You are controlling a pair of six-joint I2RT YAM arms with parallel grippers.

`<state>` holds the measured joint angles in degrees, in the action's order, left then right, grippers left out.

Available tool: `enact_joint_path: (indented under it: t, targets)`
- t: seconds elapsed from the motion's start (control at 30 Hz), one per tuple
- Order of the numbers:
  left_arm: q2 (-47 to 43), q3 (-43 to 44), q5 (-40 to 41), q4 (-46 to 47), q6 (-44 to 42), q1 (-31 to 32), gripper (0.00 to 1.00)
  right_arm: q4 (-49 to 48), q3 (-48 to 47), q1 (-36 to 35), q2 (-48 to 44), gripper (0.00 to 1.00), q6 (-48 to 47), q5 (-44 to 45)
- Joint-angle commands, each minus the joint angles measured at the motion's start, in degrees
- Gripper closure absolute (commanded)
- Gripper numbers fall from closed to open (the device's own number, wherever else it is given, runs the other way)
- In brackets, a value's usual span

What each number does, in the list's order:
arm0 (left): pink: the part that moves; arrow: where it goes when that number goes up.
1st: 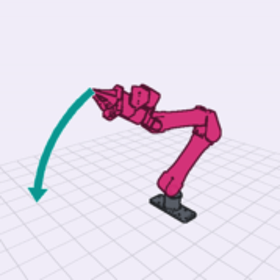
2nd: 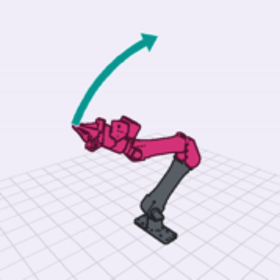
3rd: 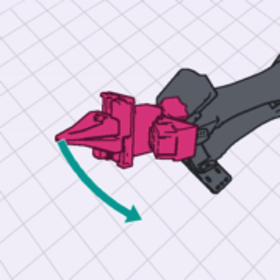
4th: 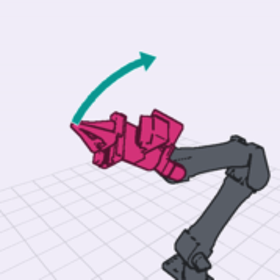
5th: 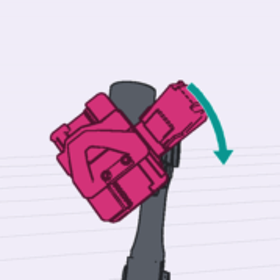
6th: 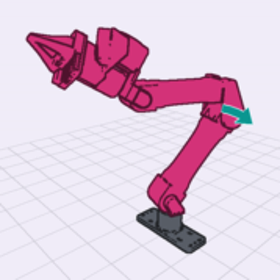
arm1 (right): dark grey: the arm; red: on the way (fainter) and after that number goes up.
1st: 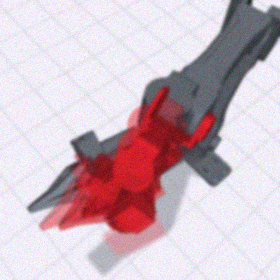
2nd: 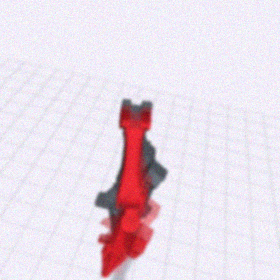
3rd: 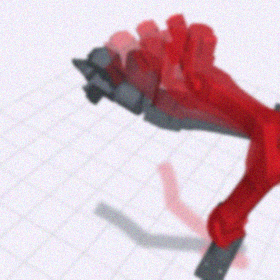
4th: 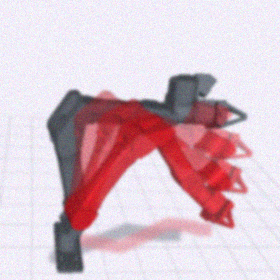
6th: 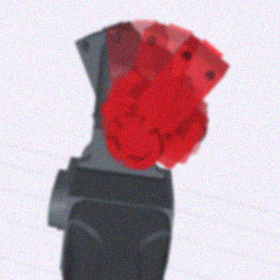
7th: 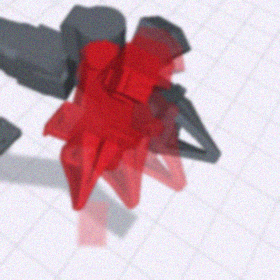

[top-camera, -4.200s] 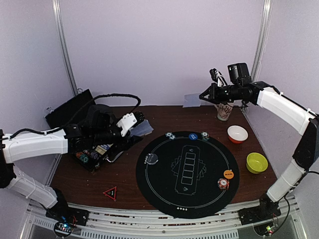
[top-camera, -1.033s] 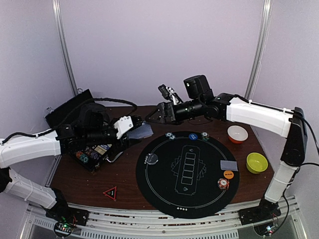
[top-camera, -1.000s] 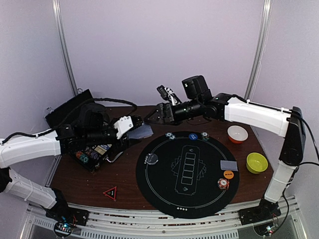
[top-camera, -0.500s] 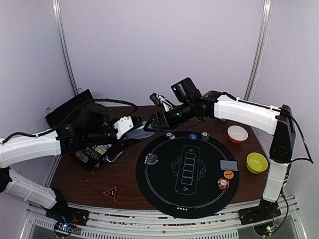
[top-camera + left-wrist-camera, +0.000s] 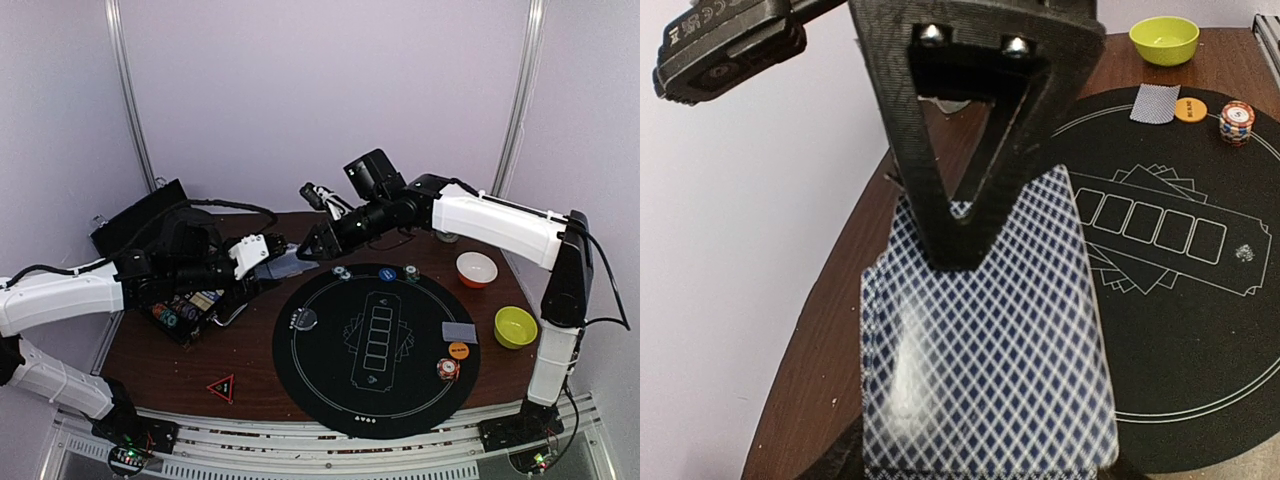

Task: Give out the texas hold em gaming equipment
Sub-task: Pick up the poker card from the face-down deck piles, then distribute the poker card in the small blind area.

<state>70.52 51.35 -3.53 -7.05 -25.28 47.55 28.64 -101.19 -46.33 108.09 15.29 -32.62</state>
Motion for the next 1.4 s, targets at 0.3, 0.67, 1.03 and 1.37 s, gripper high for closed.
enact_joint_path:
  t: [0.3, 0.67, 1.03, 1.37]
  targets:
    - [0.45, 1.70, 0.28, 3.45, -0.51, -0.44, 0.44, 9.12, -6.27, 0.38, -2.14, 1.00, -2.79, 1.73]
    - [1.05, 1.73, 0.05, 3.56, -0.45, -0.44, 0.44, 13.67, -13.99, 4.33, -4.65, 1.00, -5.53, -4.48]
    - [0.95, 2.45, -0.13, 2.68, 0.42, -0.44, 0.44, -6.30, -0.33, 15.22, -4.82, 1.00, 4.40, 9.73]
    - [-0.24, 2.33, 0.43, 1.76, 2.34, -0.44, 0.44, -17.08, -1.45, 16.28, 10.64, 1.00, 12.80, 21.61]
